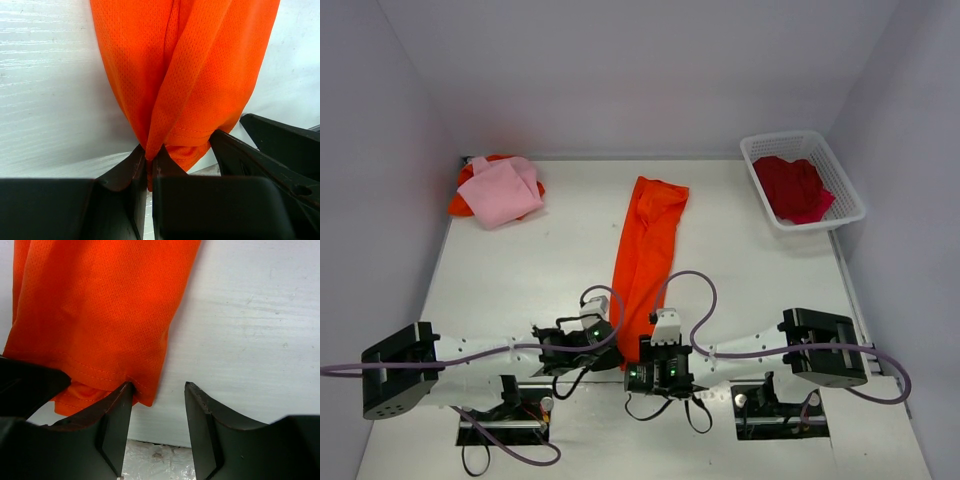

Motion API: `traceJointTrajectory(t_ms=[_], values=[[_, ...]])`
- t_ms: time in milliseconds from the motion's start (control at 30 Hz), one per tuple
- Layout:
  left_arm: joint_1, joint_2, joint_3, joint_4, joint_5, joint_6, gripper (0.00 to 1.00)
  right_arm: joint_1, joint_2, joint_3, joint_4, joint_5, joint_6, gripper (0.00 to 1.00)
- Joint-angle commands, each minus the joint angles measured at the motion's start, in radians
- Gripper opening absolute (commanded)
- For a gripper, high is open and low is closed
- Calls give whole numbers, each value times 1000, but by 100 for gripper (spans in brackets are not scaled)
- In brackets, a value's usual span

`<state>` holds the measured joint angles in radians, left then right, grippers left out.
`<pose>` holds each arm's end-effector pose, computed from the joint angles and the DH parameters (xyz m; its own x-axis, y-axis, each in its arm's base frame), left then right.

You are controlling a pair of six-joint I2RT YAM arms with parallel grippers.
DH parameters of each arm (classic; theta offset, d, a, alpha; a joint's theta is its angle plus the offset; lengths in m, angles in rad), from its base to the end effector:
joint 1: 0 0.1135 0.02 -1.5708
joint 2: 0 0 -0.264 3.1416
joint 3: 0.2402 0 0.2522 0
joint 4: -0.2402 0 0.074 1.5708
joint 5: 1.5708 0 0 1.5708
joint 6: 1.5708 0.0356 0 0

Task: Fold and stack the t-shirts
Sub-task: Grab the bottom of the folded rectangular tshirt with both arms

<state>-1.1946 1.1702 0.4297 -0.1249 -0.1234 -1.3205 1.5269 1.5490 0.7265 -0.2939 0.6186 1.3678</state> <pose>0.0809 -0.1930 0.1524 -0.9351 -0.2497 -0.2514 -0.0496 0.7947 -0.6049 0.0325 0.2689 0.1462 -0.7942 0.1031 -0.5988 -0.1232 0.9377 0.3249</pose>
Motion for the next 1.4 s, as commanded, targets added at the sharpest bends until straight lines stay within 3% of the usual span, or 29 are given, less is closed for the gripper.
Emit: traceJointTrajectory(t_ms=[0,233,300,333,400,533,933,1367], values=[[4,9,-5,-44,-7,4,0,7,-3,14,-10,73,42,42],[4,25,-9,-19,-1,3,0,6,13,28,-5,82,48,33],[4,23,-12,-18,1,1,0,7,19,36,-5,89,50,27],[4,20,-16,-16,1,-2,0,7,25,39,-4,89,47,19],[4,17,-17,-16,-1,0,0,7,26,42,-5,89,47,16],[4,14,-19,-16,-1,-2,0,6,25,42,-5,84,48,0],[6,-23,113,-133,-24,47,0,3,-27,119,-45,125,-58,0],[81,3,283,-213,-9,148,0,-63,-204,149,-73,158,-243,0]])
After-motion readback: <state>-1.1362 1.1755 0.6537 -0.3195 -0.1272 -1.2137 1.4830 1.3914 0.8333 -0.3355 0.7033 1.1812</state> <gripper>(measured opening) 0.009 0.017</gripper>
